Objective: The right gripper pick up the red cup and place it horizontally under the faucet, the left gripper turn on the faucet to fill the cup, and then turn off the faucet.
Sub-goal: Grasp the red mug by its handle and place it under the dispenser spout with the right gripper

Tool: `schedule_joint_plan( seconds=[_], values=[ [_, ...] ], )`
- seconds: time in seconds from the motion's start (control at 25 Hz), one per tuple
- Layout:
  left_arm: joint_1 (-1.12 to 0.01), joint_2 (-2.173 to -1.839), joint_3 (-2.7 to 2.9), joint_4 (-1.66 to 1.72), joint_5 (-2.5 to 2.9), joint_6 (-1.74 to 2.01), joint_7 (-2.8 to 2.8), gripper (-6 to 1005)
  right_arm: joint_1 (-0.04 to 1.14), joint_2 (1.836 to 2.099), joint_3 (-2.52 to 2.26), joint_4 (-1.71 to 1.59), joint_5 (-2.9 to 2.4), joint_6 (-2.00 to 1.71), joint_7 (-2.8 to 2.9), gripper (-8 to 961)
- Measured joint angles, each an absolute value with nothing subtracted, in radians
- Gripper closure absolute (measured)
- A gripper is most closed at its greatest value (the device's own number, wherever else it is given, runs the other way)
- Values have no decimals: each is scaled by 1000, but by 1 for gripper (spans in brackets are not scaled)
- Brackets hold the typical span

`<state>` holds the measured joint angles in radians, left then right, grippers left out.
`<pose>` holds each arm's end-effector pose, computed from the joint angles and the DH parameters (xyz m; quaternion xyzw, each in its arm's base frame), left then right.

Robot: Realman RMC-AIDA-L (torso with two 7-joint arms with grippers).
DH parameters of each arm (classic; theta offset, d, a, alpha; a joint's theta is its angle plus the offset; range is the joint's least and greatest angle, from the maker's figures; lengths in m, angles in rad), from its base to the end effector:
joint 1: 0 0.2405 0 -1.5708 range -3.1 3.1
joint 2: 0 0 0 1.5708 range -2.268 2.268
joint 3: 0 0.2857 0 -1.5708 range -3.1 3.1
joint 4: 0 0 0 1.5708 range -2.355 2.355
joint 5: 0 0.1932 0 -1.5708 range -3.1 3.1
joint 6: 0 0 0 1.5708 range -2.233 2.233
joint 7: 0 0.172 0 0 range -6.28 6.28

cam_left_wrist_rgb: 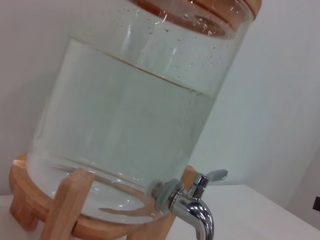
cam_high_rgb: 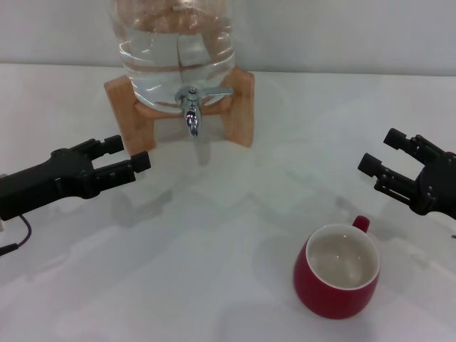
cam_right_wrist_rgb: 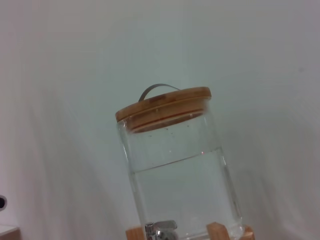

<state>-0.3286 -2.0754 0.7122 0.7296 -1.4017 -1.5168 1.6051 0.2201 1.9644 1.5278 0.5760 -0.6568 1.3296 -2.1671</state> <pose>-0.3011 0.3164 -0.0016 -0.8578 -0.3348 -0.3277 0.2114 0.2766 0.3016 -0.0204 -0.8383 0.2103 0.4229 0.2723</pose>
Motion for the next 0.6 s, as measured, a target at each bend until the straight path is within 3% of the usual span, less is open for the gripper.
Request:
schedule_joint_plan(
  seconds=[0.6],
  values=[
    [-327,-2075,713,727,-1404,-1518,1605,112,208,1962,1528,581,-659,1336,-2181,137]
  ],
)
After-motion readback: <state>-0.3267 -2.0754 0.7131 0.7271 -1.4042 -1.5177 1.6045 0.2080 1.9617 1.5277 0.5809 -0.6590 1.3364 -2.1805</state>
